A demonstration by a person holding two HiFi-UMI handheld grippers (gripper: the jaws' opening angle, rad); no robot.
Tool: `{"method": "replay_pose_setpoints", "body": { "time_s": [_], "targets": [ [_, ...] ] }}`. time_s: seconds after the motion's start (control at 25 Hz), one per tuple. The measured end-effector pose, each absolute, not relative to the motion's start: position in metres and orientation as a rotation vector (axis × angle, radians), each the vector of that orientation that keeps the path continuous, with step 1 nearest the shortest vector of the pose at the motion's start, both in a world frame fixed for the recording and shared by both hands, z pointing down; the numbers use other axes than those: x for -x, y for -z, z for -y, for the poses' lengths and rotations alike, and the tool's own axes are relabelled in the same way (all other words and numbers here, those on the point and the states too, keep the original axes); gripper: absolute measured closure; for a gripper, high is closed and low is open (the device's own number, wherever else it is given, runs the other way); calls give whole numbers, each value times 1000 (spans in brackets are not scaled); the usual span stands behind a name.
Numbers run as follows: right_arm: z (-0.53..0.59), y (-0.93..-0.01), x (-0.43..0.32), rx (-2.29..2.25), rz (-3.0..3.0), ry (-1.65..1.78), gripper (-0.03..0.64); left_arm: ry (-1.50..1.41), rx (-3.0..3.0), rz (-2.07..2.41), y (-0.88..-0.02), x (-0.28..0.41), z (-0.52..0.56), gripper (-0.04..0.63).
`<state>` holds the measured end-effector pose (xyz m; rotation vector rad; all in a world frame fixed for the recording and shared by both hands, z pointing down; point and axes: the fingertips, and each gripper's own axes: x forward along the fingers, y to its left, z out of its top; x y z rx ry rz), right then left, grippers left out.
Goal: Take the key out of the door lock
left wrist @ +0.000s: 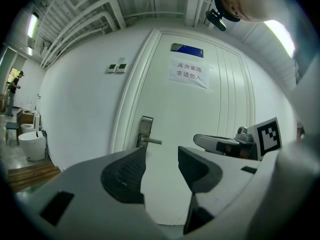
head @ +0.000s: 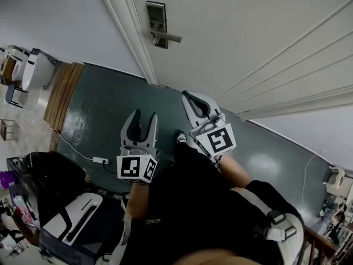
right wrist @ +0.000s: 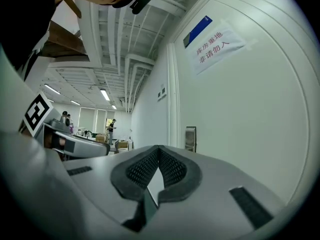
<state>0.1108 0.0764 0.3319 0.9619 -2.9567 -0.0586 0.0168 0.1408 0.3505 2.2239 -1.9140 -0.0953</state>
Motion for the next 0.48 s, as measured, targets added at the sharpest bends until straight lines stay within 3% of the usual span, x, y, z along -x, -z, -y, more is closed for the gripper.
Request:
{"method": "replay_pose_setpoints", "body": {
  "time_s": [0.48],
  "targets": [
    [0,-342,-99,-903,2989,-35,609,91,-2168,1867,-367,-15,-65,402]
  ]
}}
